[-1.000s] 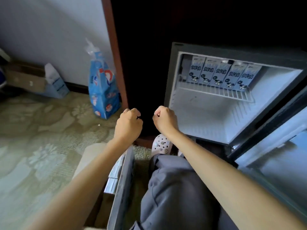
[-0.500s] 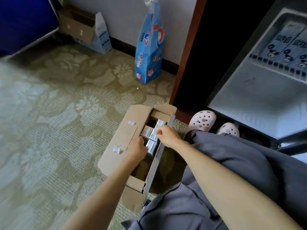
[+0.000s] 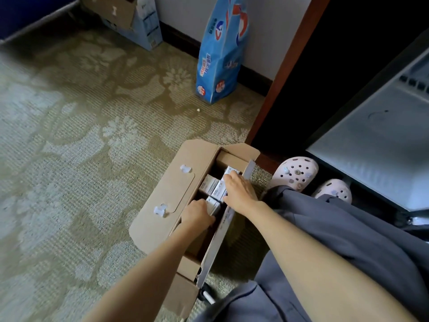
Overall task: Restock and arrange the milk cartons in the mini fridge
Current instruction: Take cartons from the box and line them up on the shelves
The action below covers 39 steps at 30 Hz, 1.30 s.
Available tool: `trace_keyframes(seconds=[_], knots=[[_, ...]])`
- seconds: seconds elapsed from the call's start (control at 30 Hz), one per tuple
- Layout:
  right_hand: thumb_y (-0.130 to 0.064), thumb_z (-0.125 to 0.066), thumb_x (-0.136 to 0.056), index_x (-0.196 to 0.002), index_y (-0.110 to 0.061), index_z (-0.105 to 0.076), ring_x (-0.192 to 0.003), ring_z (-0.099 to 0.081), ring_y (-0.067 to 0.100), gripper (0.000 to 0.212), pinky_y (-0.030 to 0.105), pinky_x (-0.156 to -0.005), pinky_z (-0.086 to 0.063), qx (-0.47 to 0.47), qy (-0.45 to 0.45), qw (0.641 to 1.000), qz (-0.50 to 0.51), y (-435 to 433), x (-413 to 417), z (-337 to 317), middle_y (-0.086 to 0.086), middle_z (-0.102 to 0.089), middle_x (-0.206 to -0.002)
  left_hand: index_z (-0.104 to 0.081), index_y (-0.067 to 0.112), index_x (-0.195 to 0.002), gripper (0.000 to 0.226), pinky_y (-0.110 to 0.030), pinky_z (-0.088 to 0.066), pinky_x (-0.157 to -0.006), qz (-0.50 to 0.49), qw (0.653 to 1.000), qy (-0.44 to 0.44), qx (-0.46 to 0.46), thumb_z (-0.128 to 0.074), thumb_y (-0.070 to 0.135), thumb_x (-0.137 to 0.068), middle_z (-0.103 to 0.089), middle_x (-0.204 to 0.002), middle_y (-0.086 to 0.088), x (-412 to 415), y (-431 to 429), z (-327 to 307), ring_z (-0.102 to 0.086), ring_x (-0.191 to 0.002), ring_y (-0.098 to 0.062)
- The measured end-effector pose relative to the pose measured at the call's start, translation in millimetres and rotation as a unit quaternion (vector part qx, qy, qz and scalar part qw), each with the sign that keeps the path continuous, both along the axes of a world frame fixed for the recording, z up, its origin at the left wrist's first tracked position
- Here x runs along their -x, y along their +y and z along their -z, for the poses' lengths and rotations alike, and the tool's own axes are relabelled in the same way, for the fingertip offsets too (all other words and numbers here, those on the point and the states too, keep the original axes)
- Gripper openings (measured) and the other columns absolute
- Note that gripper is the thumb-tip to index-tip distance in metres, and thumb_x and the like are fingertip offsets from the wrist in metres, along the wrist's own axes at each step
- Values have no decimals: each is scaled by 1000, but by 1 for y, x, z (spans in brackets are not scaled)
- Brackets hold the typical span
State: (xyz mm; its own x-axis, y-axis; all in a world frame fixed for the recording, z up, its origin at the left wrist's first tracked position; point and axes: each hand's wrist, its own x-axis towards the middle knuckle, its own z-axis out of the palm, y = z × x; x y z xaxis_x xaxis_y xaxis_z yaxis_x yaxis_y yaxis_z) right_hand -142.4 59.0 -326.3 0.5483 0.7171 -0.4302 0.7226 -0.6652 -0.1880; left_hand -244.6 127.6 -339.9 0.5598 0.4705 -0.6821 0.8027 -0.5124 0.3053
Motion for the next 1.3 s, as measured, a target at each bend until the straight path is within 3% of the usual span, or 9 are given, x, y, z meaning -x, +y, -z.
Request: trace_keyframes(seconds=[0.13, 0.33, 0.57, 0.67, 0.77, 0.93, 1.07, 1.2, 1.3], knots=[[-19, -63, -84, -125, -9, -42, -122, -45, 26, 47, 39, -101, -35, 10, 0, 1000, -14, 1, 1, 3, 10, -41, -132, -56, 7, -100, 24, -28, -47, -74, 29, 999, 18, -12, -66, 19, -82, -61, -107, -8, 4, 9, -6, -60, -96, -23], [-41, -64, -82, -125, -8, -49, -125, -39, 26, 55, 38, -104, -29, 55, -59, 996, -40, 3, 13, 10, 9, -42, -134, -54, 2, -110, 30, -32, -46, -72, 59, 996, -2, -72, -61, 15, -84, -61, -112, -12, 11, 12, -28, -61, -102, -27], [-43, -65, -80, -121, -6, -52, -123, -42, 26, 57, 36, -105, -30, 43, -59, 997, -11, 5, 18, 1, 10, -47, -131, -53, 6, -100, 25, -24, -34, -52, 17, 997, -41, -64, -65, 19, -82, -43, -77, -4, 15, 22, -54, -46, -83, -21], [-47, -66, -79, -106, -7, -56, -112, -53, 28, 49, 35, -89, -40, 36, 5, 999, 29, 5, 12, -28, 12, -56, -120, -50, 8, -95, 25, -27, -34, -59, 11, 996, -61, -69, -66, 22, -81, -43, -87, -5, 17, 24, -70, -44, -82, -21], [-46, -70, -73, -96, -8, -54, -97, -57, 29, 47, 30, -70, -38, -7, 52, 995, 83, 6, 5, -66, 13, -60, -111, -57, 0, -108, 41, -33, -42, -69, 16, 992, -91, -84, -67, 28, -80, -48, -94, -8, 17, 25, -95, -52, -84, -26], [-45, -73, -70, -113, -6, -53, -107, -57, 30, 62, 32, -71, -42, -95, 17, 981, 168, -14, -5, -124, 13, -57, -118, -59, 0, -107, 41, -28, -35, -64, 6, 982, -169, -80, -72, 27, -78, -58, -98, -14, 5, 25, -151, -49, -82, -23], [-40, -74, -69, -99, -7, -51, -92, -60, 31, 50, 31, -62, -39, -180, -11, 961, 207, -46, -20, -169, 12, -61, -104, -59, 1, -107, 34, -28, -36, -67, 19, 963, -252, -92, -71, 14, -78, -59, -101, -13, -18, 13, -197, -58, -102, -31], [-37, -74, -70, -90, -12, -45, -75, -59, 23, 44, 30, -53, -43, -256, -34, 929, 265, -82, -42, -203, 5, -60, -88, -59, -2, -106, 31, -28, -37, -67, 53, 937, -333, -86, -69, 8, -78, -62, -108, -19, -52, -11, -229, -58, -99, -32], [-35, -75, -72, -87, -11, -43, -59, -46, 9, 42, 23, -45, -31, -299, -44, 900, 316, -114, -60, -217, -6, -47, -69, -58, -3, -106, 30, -26, -34, -64, 98, 918, -375, -82, -67, 5, -79, -64, -104, -20, -79, -36, -244, -58, -94, -31]])
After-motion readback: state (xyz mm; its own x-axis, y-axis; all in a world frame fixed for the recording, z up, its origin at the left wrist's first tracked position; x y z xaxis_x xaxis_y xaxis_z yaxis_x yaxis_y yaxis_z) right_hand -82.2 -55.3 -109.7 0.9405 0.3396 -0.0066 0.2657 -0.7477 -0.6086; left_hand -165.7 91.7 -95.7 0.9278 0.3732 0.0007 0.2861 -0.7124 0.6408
